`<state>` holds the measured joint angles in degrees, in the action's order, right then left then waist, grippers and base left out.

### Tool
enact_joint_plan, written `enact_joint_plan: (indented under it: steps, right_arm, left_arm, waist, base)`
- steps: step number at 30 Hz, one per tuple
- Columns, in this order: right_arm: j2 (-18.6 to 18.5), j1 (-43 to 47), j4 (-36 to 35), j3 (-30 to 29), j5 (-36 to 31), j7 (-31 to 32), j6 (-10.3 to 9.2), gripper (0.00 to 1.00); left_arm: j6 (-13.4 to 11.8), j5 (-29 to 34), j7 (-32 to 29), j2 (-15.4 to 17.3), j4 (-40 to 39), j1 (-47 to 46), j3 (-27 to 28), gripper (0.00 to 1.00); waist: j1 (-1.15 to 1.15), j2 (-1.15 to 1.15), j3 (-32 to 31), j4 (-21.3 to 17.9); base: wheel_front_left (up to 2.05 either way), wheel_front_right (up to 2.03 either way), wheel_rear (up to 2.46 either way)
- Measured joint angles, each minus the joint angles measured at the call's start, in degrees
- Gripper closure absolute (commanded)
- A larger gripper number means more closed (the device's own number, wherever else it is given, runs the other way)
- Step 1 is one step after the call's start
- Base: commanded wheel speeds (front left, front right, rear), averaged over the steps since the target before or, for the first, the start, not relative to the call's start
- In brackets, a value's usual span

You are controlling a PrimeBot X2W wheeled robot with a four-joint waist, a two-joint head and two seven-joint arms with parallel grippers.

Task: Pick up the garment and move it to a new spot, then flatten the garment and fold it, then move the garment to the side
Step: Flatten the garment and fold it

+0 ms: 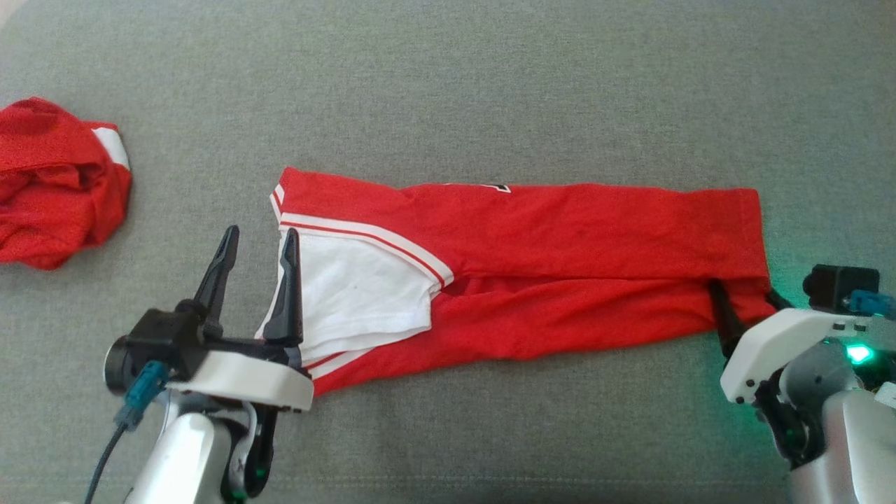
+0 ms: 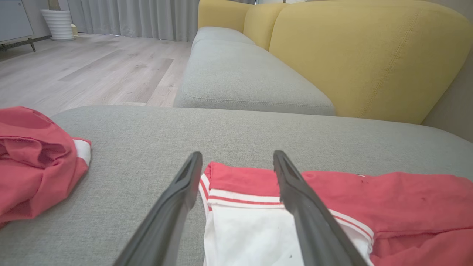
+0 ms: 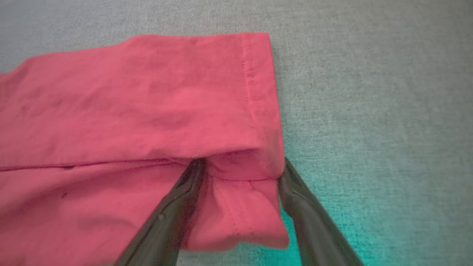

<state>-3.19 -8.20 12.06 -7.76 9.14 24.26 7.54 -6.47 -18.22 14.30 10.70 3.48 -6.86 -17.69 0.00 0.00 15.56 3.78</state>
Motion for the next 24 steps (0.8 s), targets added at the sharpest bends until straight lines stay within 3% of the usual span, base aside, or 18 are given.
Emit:
enact_joint_plan:
  steps: [1,16,24]
  right_arm:
    - [0.0,0.0,-0.1,0.0,0.4,0.4,0.00,1.00]
    - [0.5,1.4,-2.5,-4.0,3.3,0.2,0.00,1.00]
    - [-3.1,3.7,-5.0,-7.8,2.3,-1.1,0.00,1.00]
  left_arm:
    - [0.2,0.0,0.0,-0.2,0.1,-0.1,0.1,0.00]
    - [1.5,1.5,0.0,-1.5,0.4,-0.2,3.4,0.00]
    - [2.0,1.6,0.0,-2.1,0.5,1.3,3.9,0.00]
  waist:
    - [0.00,0.00,0.0,0.0]
    - [0.00,0.00,-1.4,-1.2]
    - [0.00,0.00,-3.1,-1.5]
  base:
    - [0.00,0.00,0.00]
    - [0.00,0.00,0.00]
    - [0.00,0.00,0.00]
